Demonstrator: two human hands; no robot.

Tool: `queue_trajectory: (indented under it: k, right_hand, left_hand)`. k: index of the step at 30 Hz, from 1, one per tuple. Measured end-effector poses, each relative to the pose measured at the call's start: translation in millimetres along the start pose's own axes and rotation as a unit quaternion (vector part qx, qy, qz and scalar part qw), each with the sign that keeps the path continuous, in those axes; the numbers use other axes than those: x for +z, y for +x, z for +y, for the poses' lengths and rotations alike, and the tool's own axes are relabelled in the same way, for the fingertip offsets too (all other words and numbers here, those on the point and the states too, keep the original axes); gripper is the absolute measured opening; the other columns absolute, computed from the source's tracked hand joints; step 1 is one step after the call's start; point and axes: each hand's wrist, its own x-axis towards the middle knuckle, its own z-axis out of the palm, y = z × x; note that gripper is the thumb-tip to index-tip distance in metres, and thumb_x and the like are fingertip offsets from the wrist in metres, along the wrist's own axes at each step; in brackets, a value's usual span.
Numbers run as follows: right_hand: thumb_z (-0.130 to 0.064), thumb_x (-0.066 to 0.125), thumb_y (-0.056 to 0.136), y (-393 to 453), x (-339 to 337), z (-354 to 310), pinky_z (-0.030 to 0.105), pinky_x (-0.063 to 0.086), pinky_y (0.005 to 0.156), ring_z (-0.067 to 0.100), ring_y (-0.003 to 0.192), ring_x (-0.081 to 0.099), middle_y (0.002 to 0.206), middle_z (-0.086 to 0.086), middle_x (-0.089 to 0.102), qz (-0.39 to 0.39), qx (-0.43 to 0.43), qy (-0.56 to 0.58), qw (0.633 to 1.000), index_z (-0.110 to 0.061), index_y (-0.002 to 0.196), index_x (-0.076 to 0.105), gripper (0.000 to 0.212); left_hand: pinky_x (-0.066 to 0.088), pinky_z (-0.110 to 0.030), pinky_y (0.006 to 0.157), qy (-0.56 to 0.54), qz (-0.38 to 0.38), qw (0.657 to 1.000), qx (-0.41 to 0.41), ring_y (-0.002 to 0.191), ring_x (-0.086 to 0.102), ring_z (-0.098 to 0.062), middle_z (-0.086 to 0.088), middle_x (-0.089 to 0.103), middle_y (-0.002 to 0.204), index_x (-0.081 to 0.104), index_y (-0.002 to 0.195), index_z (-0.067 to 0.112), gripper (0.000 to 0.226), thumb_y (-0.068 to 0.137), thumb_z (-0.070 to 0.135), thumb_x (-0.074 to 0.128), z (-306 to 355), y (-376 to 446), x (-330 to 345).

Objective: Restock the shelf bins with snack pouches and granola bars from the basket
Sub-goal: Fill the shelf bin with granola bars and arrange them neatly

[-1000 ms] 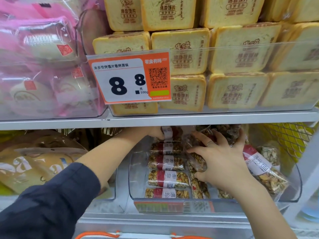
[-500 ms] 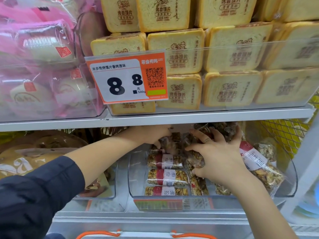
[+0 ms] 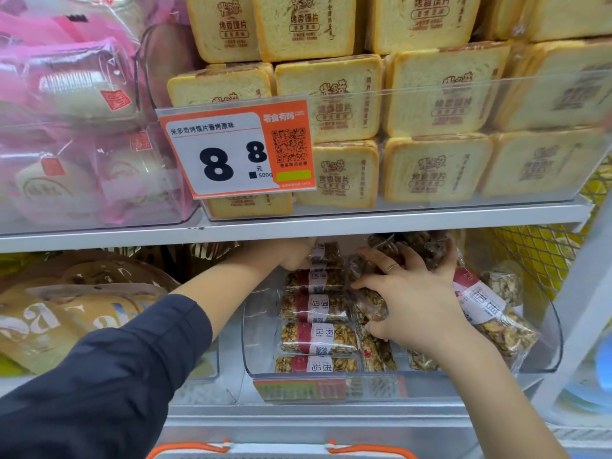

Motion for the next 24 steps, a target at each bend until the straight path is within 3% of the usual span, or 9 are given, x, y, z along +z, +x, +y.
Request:
queue_trajectory:
  k: [2, 5, 7, 12, 15, 17, 19, 21, 24]
  right_hand:
    - [-0.054, 0.061, 0.078, -0.9, 0.6, 0.3, 0.073, -0.011, 0.102, 0.028, 0.145, 0.007, 0.157, -0.019, 0.011, 0.004, -0.001, -0.003, 1.0, -0.055, 0.129, 0.044, 0.054]
    - [-0.054, 0.061, 0.078, -1.3, 2.7, 0.7, 0.073, -0.011, 0.101, 0.029, 0.145, 0.006, 0.157, -0.019, 0.012, 0.007, -0.005, -0.002, 1.0, -0.054, 0.129, 0.044, 0.054]
    - [-0.054, 0.062, 0.078, -1.4, 3.1, 1.2, 0.073, -0.012, 0.1, 0.028, 0.145, 0.006, 0.157, -0.019, 0.012, 0.007, -0.007, 0.001, 1.0, -0.054, 0.129, 0.044, 0.054]
    - [-0.053, 0.064, 0.077, -1.4, 2.0, 1.8, 0.072, -0.011, 0.101, 0.028, 0.145, 0.007, 0.157, -0.019, 0.013, 0.008, -0.006, 0.011, 1.0, -0.053, 0.129, 0.044, 0.056]
    - [-0.055, 0.064, 0.075, -0.8, 2.4, 2.7, 0.072, -0.01, 0.102, 0.027, 0.145, 0.009, 0.157, -0.019, 0.013, 0.018, -0.002, 0.011, 1.0, -0.052, 0.136, 0.035, 0.068]
    - [-0.057, 0.065, 0.073, -0.3, 4.0, 2.3, 0.072, -0.009, 0.102, 0.026, 0.145, 0.01, 0.157, -0.02, 0.012, 0.032, 0.004, 0.01, 0.999, -0.05, 0.142, 0.022, 0.081]
    - [-0.062, 0.064, 0.072, 0.1, 4.2, 1.7, 0.071, -0.007, 0.104, 0.025, 0.145, 0.013, 0.157, -0.019, 0.014, 0.043, 0.014, 0.011, 0.999, -0.047, 0.145, 0.011, 0.091]
    - [-0.067, 0.062, 0.071, 1.1, 3.1, 1.9, 0.069, -0.005, 0.105, 0.025, 0.145, 0.014, 0.157, -0.017, 0.016, 0.045, 0.025, 0.017, 0.999, -0.046, 0.146, 0.008, 0.094]
    - [-0.068, 0.062, 0.072, 2.1, 3.3, 3.9, 0.068, -0.005, 0.106, 0.024, 0.146, 0.013, 0.158, -0.018, 0.012, 0.042, 0.024, 0.039, 0.998, -0.047, 0.146, 0.008, 0.094]
  left_hand:
    - [0.047, -0.027, 0.068, -0.013, -0.025, 1.0, 0.007, 0.074, 0.055, -0.019, -0.008, 0.058, 0.086, 0.056, 0.094, 0.003, 0.013, 0.093, 0.016, 0.054, -2.1, 2.7, -0.7]
    - [0.047, -0.039, 0.094, -0.082, -0.011, 0.996, 0.026, 0.107, 0.057, -0.028, -0.012, 0.058, 0.118, 0.053, 0.12, 0.003, 0.039, 0.083, 0.006, 0.066, -8.8, 13.8, 1.2]
    - [0.042, -0.041, 0.101, -0.083, -0.01, 0.996, 0.023, 0.115, 0.051, -0.028, -0.011, 0.053, 0.125, 0.048, 0.126, 0.003, 0.053, 0.079, 0.005, 0.071, -9.2, 13.7, 2.2]
    - [0.052, -0.044, 0.081, -0.076, 0.08, 0.994, 0.019, 0.09, 0.061, -0.032, -0.006, 0.063, 0.101, 0.05, 0.097, 0.031, 0.021, 0.084, 0.017, 0.06, -27.1, 27.0, 22.1]
    - [0.05, -0.042, 0.089, -0.18, 0.1, 0.977, 0.058, 0.101, 0.059, -0.024, -0.004, 0.06, 0.116, 0.048, 0.125, 0.025, 0.049, 0.081, 0.018, 0.068, -9.7, -6.6, 12.6]
    - [0.044, -0.037, 0.1, -0.327, 0.092, 0.938, 0.066, 0.114, 0.054, -0.019, -0.002, 0.055, 0.128, 0.045, 0.134, 0.019, 0.055, 0.084, 0.021, 0.068, 16.1, -42.6, -1.5]
    - [0.045, -0.034, 0.101, -0.442, 0.02, 0.893, 0.079, 0.117, 0.053, -0.014, 0.002, 0.054, 0.13, 0.043, 0.136, 0.021, 0.064, 0.08, 0.027, 0.073, 39.8, -74.3, -8.2]
    - [0.052, -0.033, 0.092, -0.582, -0.061, 0.807, 0.078, 0.116, 0.056, -0.015, 0.0, 0.055, 0.128, 0.04, 0.133, 0.026, 0.066, 0.078, 0.024, 0.076, 56.0, -90.1, -1.1]
    - [0.056, -0.033, 0.076, -0.741, -0.05, 0.669, -0.005, 0.114, 0.057, -0.022, -0.005, 0.056, 0.127, 0.042, 0.131, 0.029, 0.073, 0.072, 0.011, 0.08, 69.7, -84.2, 21.6]
